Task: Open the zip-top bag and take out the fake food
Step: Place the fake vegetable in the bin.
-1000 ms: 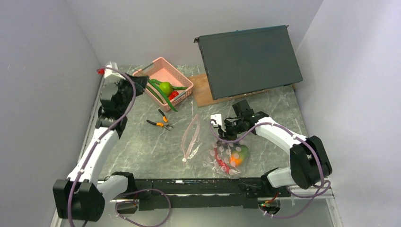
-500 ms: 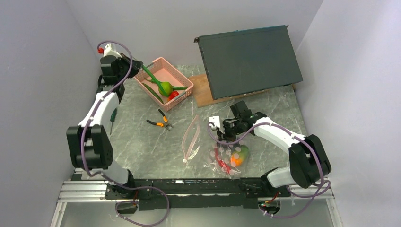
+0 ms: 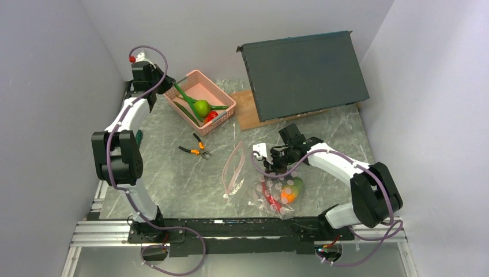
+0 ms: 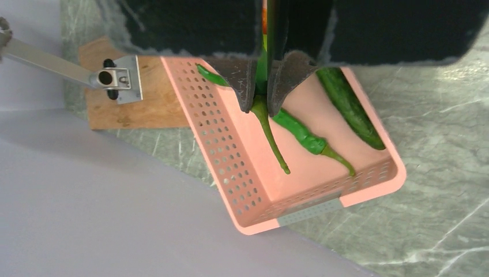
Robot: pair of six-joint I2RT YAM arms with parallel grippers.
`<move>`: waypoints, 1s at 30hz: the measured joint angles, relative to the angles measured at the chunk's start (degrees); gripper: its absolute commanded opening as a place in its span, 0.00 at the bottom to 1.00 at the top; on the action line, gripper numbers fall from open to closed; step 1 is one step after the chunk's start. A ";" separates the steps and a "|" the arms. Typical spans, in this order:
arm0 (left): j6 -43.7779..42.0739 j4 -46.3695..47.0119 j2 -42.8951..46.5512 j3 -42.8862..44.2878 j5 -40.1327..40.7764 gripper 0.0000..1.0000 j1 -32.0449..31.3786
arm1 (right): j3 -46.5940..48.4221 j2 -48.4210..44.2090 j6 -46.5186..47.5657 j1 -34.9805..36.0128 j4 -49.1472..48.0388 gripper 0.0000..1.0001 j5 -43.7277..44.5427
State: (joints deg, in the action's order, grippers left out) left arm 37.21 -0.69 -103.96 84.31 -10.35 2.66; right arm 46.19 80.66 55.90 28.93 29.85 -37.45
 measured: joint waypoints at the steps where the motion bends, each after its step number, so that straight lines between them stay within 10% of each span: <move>1: -0.61 -0.85 -0.17 0.02 0.37 0.00 0.00 | 0.00 0.02 0.07 0.02 0.00 0.00 0.00; 14: -4.74 -3.78 -3.48 1.18 -2.45 0.79 0.00 | 0.00 1.01 0.24 0.39 0.04 0.00 0.26; 22: -9.68 -3.58 5.55 -7.69 -1.38 0.99 0.00 | 0.00 1.01 0.33 0.39 0.09 0.00 0.68; 30: -8.13 8.35 30.75 -28.41 -8.00 0.99 0.70 | 0.00 0.85 1.60 0.39 0.66 0.01 0.50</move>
State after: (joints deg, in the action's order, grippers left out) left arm 29.08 7.66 -73.21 55.90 -18.35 3.36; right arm 46.19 81.52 57.49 29.32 30.50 -36.95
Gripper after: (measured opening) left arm 0.995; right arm 0.007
